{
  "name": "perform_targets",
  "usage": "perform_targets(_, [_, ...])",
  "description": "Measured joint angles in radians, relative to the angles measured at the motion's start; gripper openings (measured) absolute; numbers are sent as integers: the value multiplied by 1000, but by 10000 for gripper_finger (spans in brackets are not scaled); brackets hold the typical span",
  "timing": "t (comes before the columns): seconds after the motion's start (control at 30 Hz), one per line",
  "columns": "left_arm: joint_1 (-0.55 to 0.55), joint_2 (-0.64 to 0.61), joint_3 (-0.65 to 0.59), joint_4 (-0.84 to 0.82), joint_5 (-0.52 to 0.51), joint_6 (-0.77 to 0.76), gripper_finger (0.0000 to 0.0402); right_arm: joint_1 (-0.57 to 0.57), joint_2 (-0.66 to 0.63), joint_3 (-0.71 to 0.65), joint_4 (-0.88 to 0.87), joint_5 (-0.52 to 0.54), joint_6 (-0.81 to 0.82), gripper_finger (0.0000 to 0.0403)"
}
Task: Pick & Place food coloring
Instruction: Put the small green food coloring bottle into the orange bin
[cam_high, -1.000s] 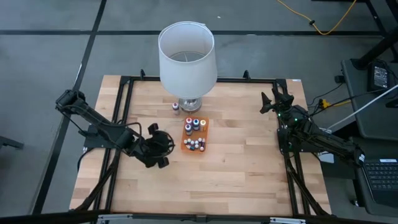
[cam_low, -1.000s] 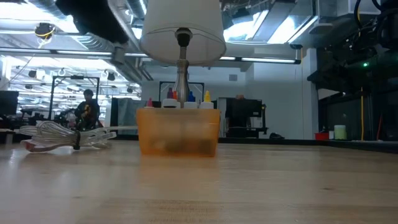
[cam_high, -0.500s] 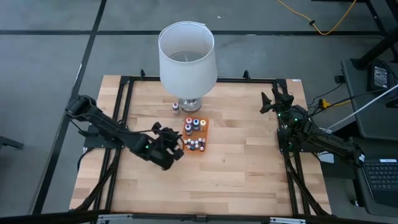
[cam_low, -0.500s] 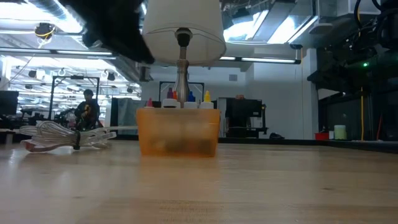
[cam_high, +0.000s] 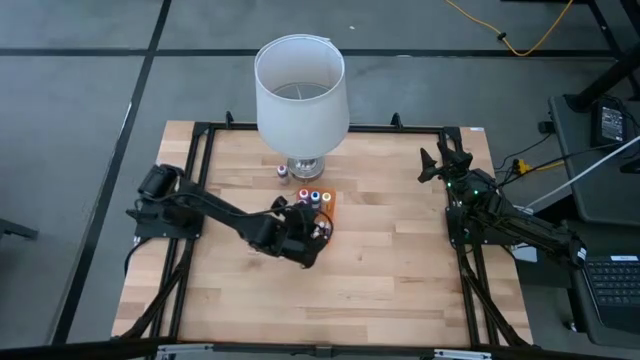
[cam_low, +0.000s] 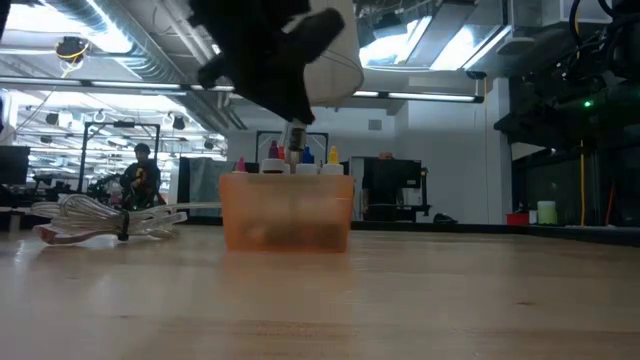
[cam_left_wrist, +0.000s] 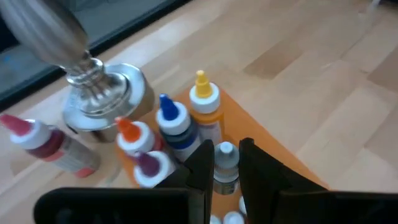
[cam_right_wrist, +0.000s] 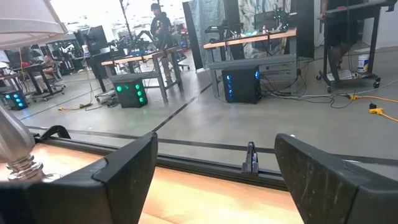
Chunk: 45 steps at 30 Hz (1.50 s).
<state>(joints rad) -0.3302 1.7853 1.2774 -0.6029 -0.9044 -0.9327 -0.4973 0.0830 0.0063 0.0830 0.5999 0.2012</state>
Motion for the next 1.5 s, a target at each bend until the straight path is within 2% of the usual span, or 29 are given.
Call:
perform_targets(0.43, [26, 103, 50, 4, 107, -105, 52, 0, 0, 0, 0, 0, 0, 323])
perform_targets(0.73, [-3, 124, 50, 18, 83, -146, 52, 0, 0, 0, 0, 0, 0, 323])
perform_targets(1.03, [-16, 124, 50, 88, 59, -55, 52, 0, 0, 0, 0, 0, 0, 323])
perform_targets(1.17, [-16, 141, 50, 131, 87, 7, 52, 0, 0, 0, 0, 0, 0, 323])
perform_targets(1.5, [-1, 186, 62, 158, 108, 38, 52, 0, 0, 0, 0, 0, 0, 323])
